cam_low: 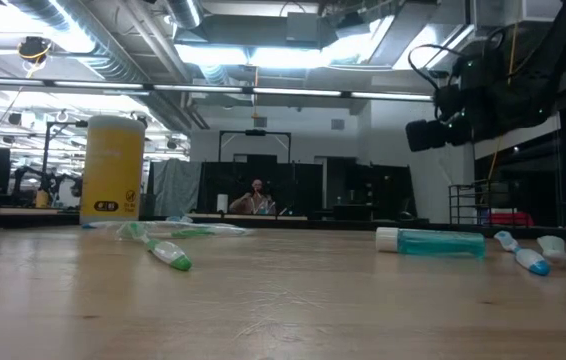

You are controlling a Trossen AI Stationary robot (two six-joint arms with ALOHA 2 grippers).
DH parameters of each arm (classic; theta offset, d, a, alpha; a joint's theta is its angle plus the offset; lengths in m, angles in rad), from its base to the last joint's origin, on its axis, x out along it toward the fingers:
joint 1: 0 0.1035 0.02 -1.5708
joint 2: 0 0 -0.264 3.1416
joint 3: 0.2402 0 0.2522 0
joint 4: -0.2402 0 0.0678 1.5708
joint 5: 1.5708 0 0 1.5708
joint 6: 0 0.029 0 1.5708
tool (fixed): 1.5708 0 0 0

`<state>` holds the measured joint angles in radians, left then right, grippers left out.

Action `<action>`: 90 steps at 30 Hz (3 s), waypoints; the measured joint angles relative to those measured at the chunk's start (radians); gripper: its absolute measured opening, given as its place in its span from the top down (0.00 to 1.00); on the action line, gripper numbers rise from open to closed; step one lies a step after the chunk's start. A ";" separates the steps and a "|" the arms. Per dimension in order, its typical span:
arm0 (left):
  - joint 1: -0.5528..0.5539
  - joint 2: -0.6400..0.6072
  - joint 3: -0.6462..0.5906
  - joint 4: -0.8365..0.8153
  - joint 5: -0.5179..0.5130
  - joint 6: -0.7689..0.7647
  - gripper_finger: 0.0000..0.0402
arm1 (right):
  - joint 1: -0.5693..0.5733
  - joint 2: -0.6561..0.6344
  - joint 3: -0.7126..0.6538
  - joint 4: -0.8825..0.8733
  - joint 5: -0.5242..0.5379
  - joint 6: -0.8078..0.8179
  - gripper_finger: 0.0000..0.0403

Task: Pick & Place toothbrushing station
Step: Put the green toothbrush into the mesh organizer, then put the blue mouthwash into the mesh organizer

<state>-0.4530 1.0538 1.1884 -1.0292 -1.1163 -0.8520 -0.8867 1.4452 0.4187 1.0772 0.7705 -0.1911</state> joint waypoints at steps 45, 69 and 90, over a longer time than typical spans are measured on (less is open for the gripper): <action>0.027 -0.049 0.000 -0.155 0.080 -0.104 0.50 | 1.075 -0.167 0.759 -1.775 -0.741 0.863 0.74; -0.117 -0.057 0.000 -0.153 0.056 -0.108 0.50 | 1.012 0.396 0.858 -1.862 -0.811 0.607 0.40; -0.129 -0.062 0.001 -0.153 0.055 -0.133 0.50 | 1.008 0.434 0.743 -1.697 -0.848 0.595 0.40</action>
<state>-0.5819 0.9916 1.1896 -1.1822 -1.0615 -0.9855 0.1211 1.8793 1.1618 -0.6200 -0.0777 0.4035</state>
